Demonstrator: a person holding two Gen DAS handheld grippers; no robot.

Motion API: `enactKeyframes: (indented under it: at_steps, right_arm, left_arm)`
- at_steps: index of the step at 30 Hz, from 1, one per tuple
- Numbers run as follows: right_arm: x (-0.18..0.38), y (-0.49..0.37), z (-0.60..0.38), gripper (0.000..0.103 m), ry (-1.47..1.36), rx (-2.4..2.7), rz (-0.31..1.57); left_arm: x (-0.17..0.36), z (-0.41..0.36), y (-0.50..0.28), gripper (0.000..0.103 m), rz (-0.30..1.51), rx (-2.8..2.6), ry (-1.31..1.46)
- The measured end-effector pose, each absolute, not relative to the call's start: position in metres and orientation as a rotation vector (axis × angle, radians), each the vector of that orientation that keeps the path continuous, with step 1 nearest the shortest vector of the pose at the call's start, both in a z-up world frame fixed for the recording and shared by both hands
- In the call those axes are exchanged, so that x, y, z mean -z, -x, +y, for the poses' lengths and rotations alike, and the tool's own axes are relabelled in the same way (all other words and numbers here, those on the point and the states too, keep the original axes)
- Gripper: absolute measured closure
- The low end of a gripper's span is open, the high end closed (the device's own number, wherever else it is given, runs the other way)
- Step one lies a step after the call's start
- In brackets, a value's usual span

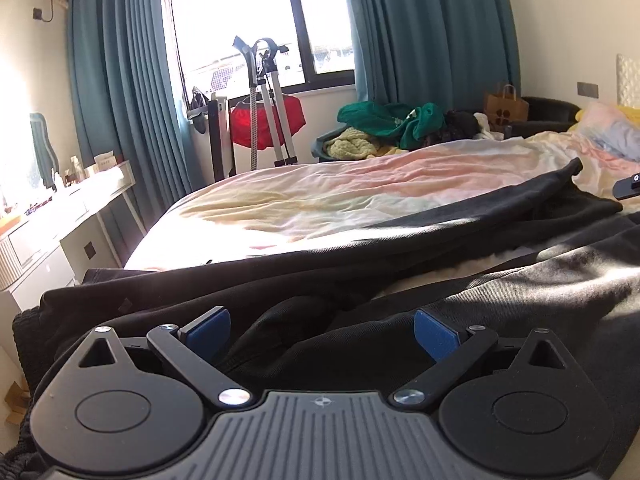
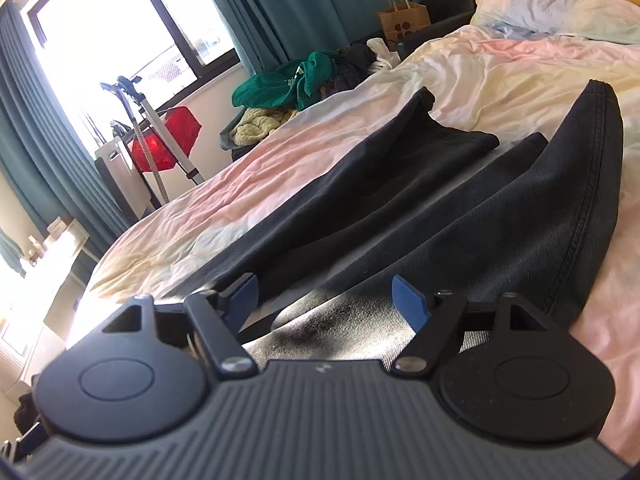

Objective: Fold clothes
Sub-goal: 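Grasp the black trouser fabric edge with the left gripper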

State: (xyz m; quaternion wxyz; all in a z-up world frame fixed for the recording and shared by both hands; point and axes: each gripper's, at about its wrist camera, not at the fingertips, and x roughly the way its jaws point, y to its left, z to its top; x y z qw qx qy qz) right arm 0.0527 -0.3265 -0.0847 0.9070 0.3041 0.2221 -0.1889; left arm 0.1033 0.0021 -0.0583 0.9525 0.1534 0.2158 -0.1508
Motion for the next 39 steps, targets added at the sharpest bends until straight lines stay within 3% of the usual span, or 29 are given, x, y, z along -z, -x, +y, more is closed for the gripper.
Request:
enactKeyframes:
  at_steps: [2, 6, 11, 13, 16, 18, 20, 29, 34, 39]
  right_arm:
    - [0.091, -0.056, -0.33, 0.027, -0.646, 0.393, 0.466]
    - [0.106, -0.067, -0.337, 0.026, -0.69, 0.369, 0.493]
    - [0.125, -0.088, -0.336, 0.026, -0.716, 0.268, 0.542]
    - [0.131, -0.096, -0.337, 0.027, -0.716, 0.276, 0.565]
    - [0.134, -0.103, -0.338, 0.025, -0.758, 0.262, 0.571]
    - [0.133, -0.105, -0.337, 0.026, -0.787, 0.224, 0.557]
    - [0.131, -0.104, -0.332, 0.026, -0.768, 0.202, 0.556]
    - [0.137, -0.108, -0.328, 0.025, -0.773, 0.185, 0.587]
    - [0.143, -0.113, -0.331, 0.026, -0.78, 0.174, 0.589]
    - [0.149, -0.118, -0.334, 0.025, -0.787, 0.164, 0.591]
  left_arm:
    - [0.059, -0.014, -0.119, 0.004, 0.432, 0.327, -0.36]
    - [0.067, -0.049, -0.165, 0.015, 0.451, 0.383, -0.46]
    - [0.089, -0.089, -0.223, 0.017, 0.523, 0.431, -0.601]
    - [0.101, -0.096, -0.243, 0.037, 0.589, 0.453, -0.618]
    - [0.102, -0.09, -0.262, 0.052, 0.64, 0.469, -0.513]
    - [0.093, -0.083, -0.272, 0.077, 0.652, 0.493, -0.42]
    - [0.08, -0.076, -0.278, 0.088, 0.652, 0.517, -0.334]
    - [0.05, -0.073, -0.361, 0.092, 0.765, 0.359, -0.088]
    - [0.081, -0.094, -0.414, 0.092, 0.823, 0.221, -0.156]
    - [0.106, -0.097, -0.411, 0.088, 0.769, 0.236, -0.21]
